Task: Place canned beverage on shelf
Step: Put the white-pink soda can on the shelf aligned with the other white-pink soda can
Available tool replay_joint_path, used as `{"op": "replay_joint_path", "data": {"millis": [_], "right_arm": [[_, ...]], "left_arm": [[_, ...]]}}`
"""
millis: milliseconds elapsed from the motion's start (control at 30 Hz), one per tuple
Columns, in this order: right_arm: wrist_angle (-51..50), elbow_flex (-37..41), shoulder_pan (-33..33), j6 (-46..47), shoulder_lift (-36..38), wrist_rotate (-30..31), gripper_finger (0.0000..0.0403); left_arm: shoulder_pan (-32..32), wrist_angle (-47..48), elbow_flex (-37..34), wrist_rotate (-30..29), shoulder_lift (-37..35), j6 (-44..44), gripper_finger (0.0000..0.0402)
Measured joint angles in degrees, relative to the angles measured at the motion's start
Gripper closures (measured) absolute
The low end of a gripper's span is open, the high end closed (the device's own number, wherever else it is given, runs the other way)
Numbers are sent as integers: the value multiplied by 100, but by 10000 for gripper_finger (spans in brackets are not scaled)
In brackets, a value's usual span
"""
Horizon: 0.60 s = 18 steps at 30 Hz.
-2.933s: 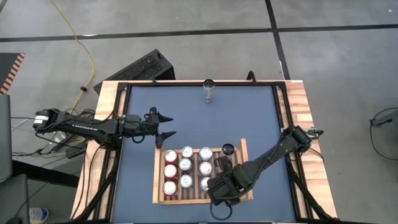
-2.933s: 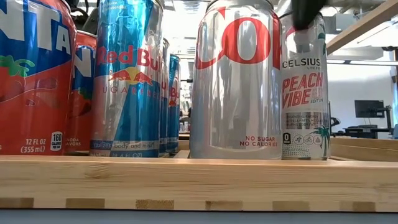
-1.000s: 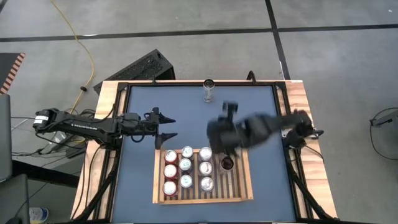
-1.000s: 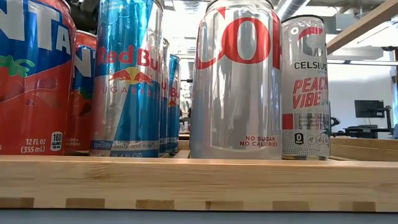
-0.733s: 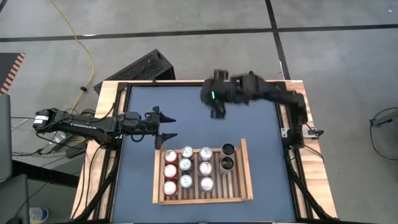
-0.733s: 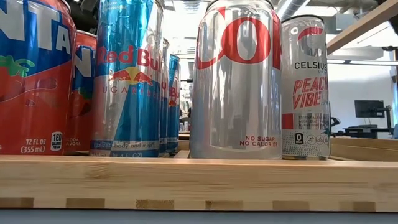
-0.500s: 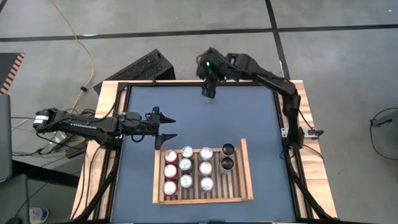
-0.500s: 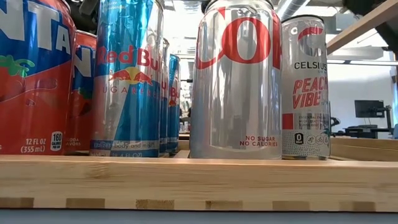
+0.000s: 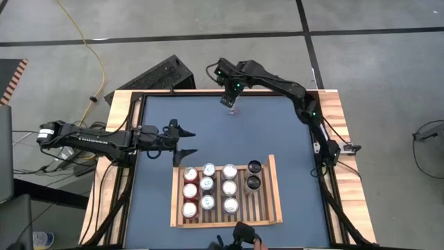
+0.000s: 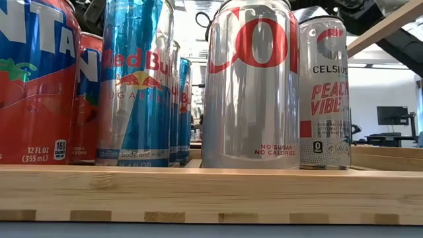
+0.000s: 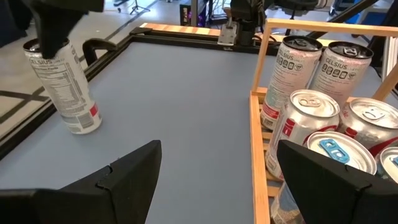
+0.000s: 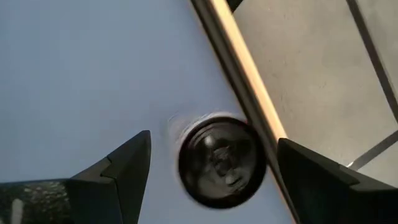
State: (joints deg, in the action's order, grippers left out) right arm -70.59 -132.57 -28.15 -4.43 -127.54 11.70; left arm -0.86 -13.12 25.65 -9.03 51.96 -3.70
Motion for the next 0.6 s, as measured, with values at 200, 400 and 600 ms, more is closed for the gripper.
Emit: {"op": "replay_joint_path", "data": {"millis": [200,400,600], "right_arm": [[-242,-15,35,260,-94,-48,89],[-300,-7,-89,399,-112,-304,90],[-264,-5,-136,400,-119,-325,91]], "left_arm": [[1,34,0,4,0,-47,95],[1,41,0,4,0,-114,95],[1,43,0,4,0,-148,95]]}}
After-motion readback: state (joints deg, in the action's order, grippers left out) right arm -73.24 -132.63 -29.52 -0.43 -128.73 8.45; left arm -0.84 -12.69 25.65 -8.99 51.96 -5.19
